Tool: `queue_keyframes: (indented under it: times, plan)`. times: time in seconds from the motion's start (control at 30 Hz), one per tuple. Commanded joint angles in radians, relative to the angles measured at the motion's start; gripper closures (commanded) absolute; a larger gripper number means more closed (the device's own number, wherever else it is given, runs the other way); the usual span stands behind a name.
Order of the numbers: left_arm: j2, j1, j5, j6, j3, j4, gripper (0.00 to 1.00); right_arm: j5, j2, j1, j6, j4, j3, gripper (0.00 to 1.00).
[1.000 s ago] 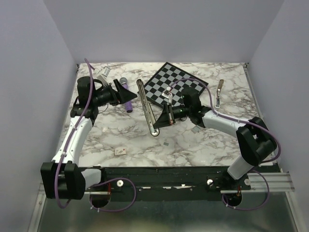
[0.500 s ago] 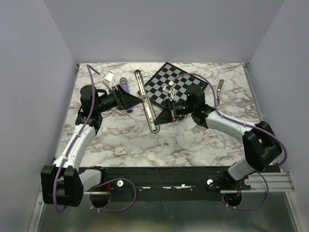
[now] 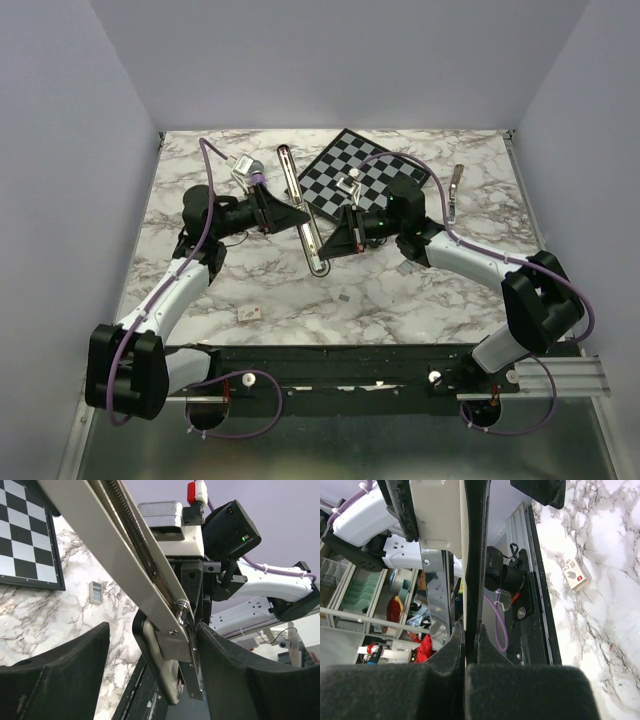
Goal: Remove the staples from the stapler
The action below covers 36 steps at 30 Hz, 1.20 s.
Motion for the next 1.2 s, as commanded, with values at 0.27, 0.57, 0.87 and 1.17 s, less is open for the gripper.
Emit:
queue_keyframes:
  times: [0.27, 0.57, 0.87, 1.17]
  plan:
    - [0.083, -0.01, 0.042, -0.321, -0.078, 0.529, 0.63, -0.052, -0.035, 0.015, 0.031, 0.147, -0.031, 0.99]
    - [0.083, -0.009, 0.046, -0.346, -0.064, 0.513, 1.0, -0.004, -0.038, 0.015, 0.033, 0.135, -0.054, 0.76]
    - [-0.004, -0.002, -0.084, 0.166, 0.052, -0.184, 1.0, 0.262, -0.171, -0.058, -0.065, -0.204, -0.074, 0.27]
    - [0.068, -0.064, -0.509, 0.483, 0.221, -0.71, 1.0, 0.42, -0.197, -0.069, -0.191, -0.434, -0.06, 0.27]
